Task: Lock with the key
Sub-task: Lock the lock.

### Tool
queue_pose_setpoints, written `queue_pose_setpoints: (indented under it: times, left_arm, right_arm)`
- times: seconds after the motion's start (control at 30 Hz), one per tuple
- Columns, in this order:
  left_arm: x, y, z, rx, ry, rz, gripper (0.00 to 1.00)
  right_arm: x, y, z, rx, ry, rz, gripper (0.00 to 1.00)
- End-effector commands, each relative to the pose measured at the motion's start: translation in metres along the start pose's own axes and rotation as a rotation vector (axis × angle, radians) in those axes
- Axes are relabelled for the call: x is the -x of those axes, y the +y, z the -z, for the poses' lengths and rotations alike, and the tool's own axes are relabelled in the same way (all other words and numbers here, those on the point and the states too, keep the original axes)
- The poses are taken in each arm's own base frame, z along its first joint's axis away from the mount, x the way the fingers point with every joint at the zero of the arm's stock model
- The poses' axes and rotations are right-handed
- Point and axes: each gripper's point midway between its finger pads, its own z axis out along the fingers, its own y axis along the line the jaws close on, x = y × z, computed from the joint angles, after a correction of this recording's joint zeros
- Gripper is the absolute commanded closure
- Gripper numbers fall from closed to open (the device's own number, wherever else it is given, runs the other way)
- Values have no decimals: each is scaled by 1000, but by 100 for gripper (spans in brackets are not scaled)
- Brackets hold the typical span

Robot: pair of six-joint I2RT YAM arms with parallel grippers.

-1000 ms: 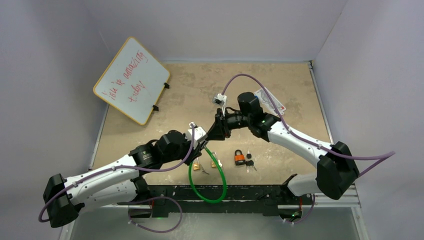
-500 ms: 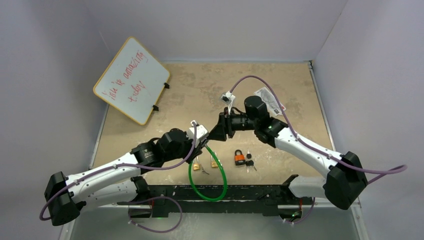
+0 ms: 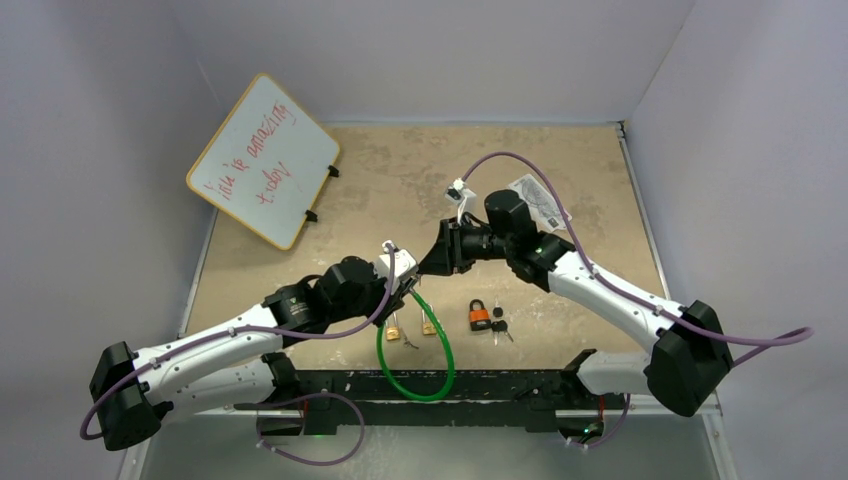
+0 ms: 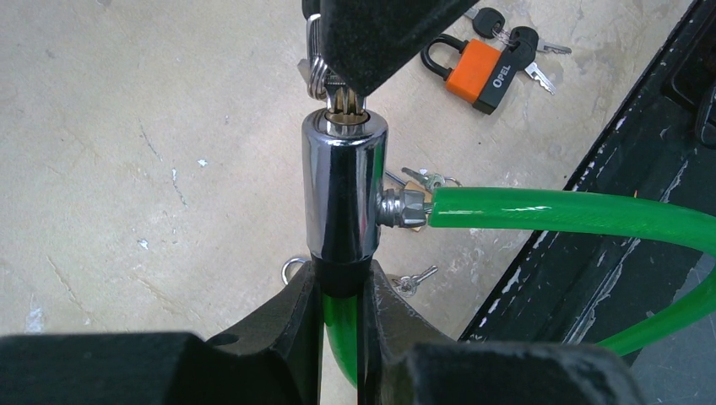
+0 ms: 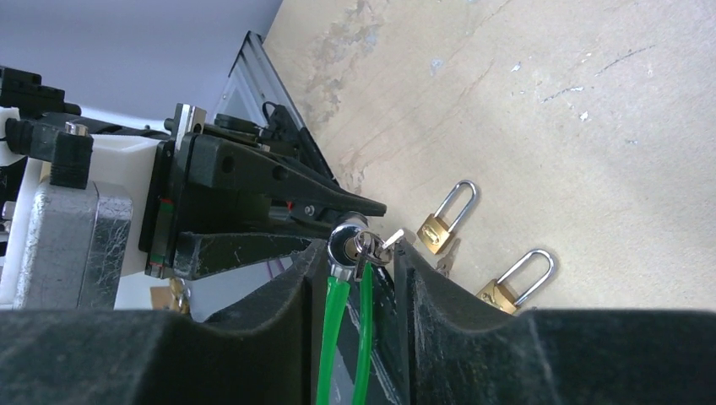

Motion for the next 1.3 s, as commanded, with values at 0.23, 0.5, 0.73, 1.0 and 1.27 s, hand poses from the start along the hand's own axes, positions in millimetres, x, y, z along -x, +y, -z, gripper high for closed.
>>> queue_pose_setpoints:
  times: [0.23, 0.5, 0.73, 1.0, 1.27]
  left_arm:
    - [39, -7, 8, -27, -116, 4, 100]
    - [40, -7, 10, -27, -121, 5, 100]
    - [40, -7, 9, -27, -125, 4, 100]
    - [35, -9, 6, -36, -102, 15, 100]
    - [29, -7, 4, -23, -46, 0, 100]
  right_arm:
    - [13, 10, -6, 33, 9, 22, 77]
    - [8, 21, -3, 109, 42, 118, 100]
    - [5, 48, 11, 280, 36, 385, 100]
    - [5, 42, 18, 248, 11, 524, 100]
    - [17, 32, 23, 102, -31, 386, 100]
